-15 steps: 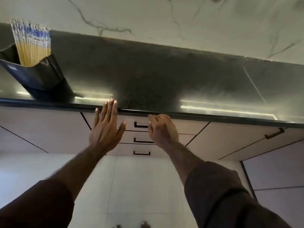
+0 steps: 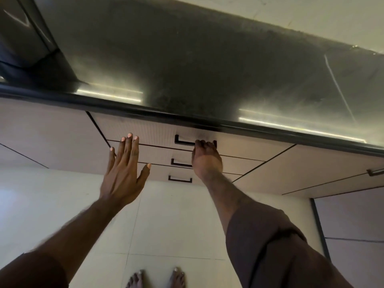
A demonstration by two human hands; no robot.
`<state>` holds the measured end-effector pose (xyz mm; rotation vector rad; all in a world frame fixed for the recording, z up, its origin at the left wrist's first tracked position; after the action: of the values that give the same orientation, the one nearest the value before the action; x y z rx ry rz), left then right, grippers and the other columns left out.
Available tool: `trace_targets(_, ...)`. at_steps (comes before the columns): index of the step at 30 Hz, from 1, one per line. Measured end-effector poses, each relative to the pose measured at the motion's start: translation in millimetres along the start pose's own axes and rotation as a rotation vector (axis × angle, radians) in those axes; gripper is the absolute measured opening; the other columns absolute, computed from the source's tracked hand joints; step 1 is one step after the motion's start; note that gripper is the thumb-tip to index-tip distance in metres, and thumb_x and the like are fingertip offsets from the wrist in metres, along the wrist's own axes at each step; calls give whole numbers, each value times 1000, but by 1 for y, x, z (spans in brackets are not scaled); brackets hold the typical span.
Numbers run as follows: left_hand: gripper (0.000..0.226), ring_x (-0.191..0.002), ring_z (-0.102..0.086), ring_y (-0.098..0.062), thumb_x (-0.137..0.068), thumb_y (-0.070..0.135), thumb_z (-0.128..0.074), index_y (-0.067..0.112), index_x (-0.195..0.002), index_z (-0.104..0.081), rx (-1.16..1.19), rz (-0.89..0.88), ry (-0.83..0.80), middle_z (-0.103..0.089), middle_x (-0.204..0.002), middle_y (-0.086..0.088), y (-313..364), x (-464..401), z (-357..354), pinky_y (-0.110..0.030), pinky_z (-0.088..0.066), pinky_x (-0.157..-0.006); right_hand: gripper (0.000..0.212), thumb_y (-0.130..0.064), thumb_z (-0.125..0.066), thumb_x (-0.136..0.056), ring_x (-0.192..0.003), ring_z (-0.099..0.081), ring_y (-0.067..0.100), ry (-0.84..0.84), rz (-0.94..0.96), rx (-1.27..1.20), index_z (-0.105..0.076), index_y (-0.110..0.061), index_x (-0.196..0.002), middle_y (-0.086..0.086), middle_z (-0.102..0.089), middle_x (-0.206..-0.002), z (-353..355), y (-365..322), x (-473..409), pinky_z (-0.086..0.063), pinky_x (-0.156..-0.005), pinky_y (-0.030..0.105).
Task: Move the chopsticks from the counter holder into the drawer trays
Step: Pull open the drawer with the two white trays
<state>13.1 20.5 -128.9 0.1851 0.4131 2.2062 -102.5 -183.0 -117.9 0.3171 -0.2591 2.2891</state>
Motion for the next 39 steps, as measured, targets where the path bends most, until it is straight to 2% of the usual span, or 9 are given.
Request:
trace_targets(2, 75, -148, 15, -17, -93, 58, -16, 20, -151, 15, 15, 10, 11, 19, -159, -1, -3, 3, -2, -40, 6, -119, 54, -17, -46, -99, -143, -28, 26, 46, -20, -15, -28, -17, -149, 7, -35, -154, -2, -2, -4, -25, -117, 37)
trace_targets(5, 75, -147, 15, -17, -94, 57, -19, 20, -150, 16, 21, 4, 32, 18, -159, -1, -6, 12, -2, -42, 4, -119, 50, -12, -57, -92, -124, -48, 27, 91, -25, -2, -41, -13, -139, 11, -52, -134, 2, -4, 3, -47, -97, 37)
trace_targets(8, 76, -148, 15, -18, -94, 56, -19, 18, -151, 13, 32, -16, 45, 16, -160, -3, -9, 21, 2, -44, 2, -120, 31, -10, -56, -93, -101, -63, 26, 206, -7, 18, -57, -8, -124, 13, -66, -112, 3, -6, 22, -54, -76, 34)
trace_targets(10, 76, -148, 14, -18, -94, 55, -20, 16, -152, 11, 43, -23, 37, 16, -161, -4, -13, 30, 4, -45, 0, -121, 21, -11, -56, -94, -90, -66, 26, 230, -17, -20, -63, -7, -114, 13, -70, -101, 2, -8, 35, -54, -69, 34)
trace_targets(15, 77, -148, 15, -18, -94, 55, -22, 15, -152, 10, 44, -43, 51, 16, -161, -5, -19, 59, 11, -46, 0, -121, 21, -19, -52, -97, -87, -66, 25, 215, -12, -62, -65, -7, -110, 12, -70, -96, -5, -13, 80, -47, -64, 30)
trace_targets(19, 77, -148, 13, -18, -94, 54, -23, 14, -152, 8, 60, -53, 67, 14, -161, -6, -13, 97, 16, -47, -2, -120, 23, -16, -46, -99, -88, -67, 28, 221, 28, -39, -66, -7, -107, 12, -71, -96, -18, -10, 133, -39, -62, 29)
trace_targets(32, 78, -148, 15, -19, -94, 57, -19, 13, -151, 11, 34, -28, 96, 14, -160, -5, 10, 273, 9, -47, -1, -120, 24, -30, -59, -94, -73, -66, 16, 223, 7, -145, -70, -10, -103, 6, -72, -88, -87, -11, 294, -47, -60, 22)
trace_targets(35, 77, -148, 15, -18, -94, 56, -20, 15, -151, 12, 27, -28, 99, 14, -160, -5, 13, 307, 18, -46, -1, -120, 28, -33, -54, -97, -76, -66, 17, 219, 2, -181, -70, -11, -102, 6, -72, -89, -99, -14, 331, -41, -61, 21)
trace_targets(39, 77, -148, 15, -18, -94, 56, -19, 15, -151, 12, 10, -31, 94, 15, -160, -4, 12, 347, 27, -46, -1, -120, 27, -34, -56, -96, -80, -68, 17, 215, -3, -177, -70, -12, -103, 4, -73, -91, -115, -15, 373, -45, -65, 21)
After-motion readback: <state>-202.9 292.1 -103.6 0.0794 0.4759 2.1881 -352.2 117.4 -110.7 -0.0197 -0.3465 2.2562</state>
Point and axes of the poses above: each hand's wrist, its own x-axis away from the middle knuckle, its own z-axis out of the back of the hand, y = z × x, the point moved 1 cm from there along -x, towards the middle knuckle
